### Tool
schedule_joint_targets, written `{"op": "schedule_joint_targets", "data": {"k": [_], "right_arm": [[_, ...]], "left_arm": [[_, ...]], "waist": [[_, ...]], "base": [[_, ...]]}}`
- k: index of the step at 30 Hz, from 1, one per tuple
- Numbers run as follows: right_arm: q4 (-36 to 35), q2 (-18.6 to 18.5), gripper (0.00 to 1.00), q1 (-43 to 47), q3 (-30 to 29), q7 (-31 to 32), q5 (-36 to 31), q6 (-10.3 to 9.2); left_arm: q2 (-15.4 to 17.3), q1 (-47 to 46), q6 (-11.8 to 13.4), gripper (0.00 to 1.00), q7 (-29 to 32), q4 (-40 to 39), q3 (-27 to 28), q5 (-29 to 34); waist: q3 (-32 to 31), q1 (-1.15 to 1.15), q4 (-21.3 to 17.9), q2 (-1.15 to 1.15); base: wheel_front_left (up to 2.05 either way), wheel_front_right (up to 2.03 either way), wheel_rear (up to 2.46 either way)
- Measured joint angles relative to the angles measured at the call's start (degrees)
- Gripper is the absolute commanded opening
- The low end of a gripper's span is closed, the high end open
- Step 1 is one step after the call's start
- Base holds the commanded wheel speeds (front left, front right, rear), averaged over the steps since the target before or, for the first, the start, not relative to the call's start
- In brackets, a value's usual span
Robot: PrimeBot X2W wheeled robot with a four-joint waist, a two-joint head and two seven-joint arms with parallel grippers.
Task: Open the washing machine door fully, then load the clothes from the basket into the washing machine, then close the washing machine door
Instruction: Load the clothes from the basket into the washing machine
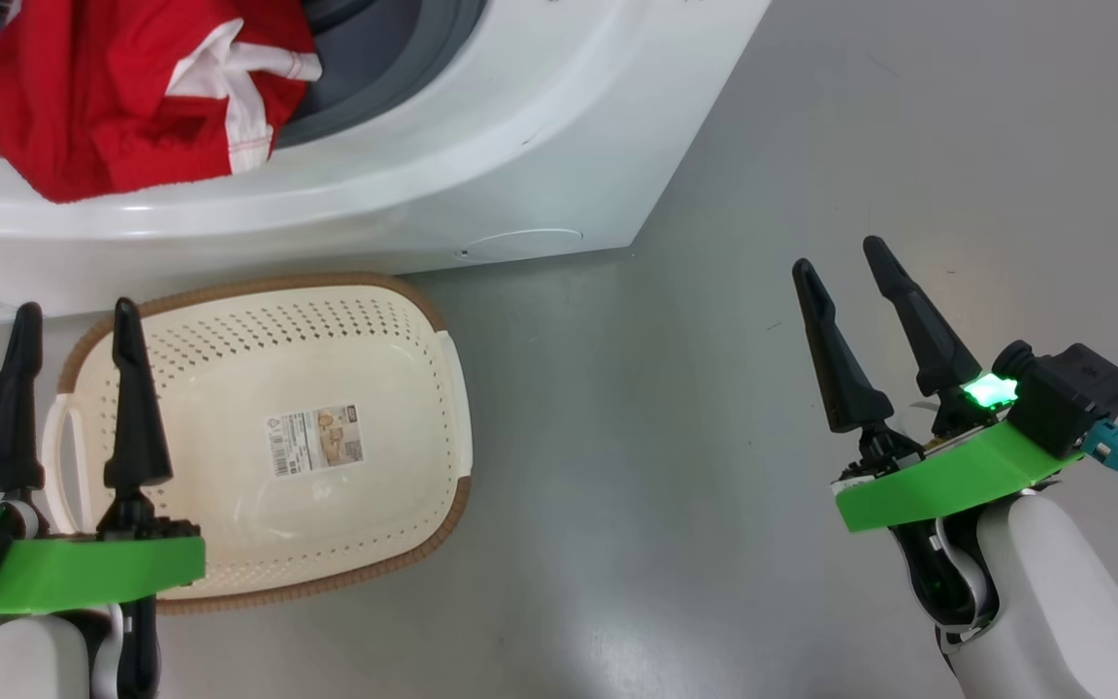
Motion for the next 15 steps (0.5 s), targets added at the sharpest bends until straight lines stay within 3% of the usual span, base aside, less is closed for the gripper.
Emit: {"op": "schedule_joint_targets", "data": {"k": [15], "right_arm": [[-0.1, 0.0, 1.0, 0.3, -0.2, 0.0, 0.0, 0.0]], "left_arm": [[-0.4, 0.0, 0.0, 1.0, 0.0, 1.1, 0.6, 0.1]], "waist": [[-0.4, 0.0, 0.1, 0.0]], "base": [[0.0, 0.0, 0.0]]}}
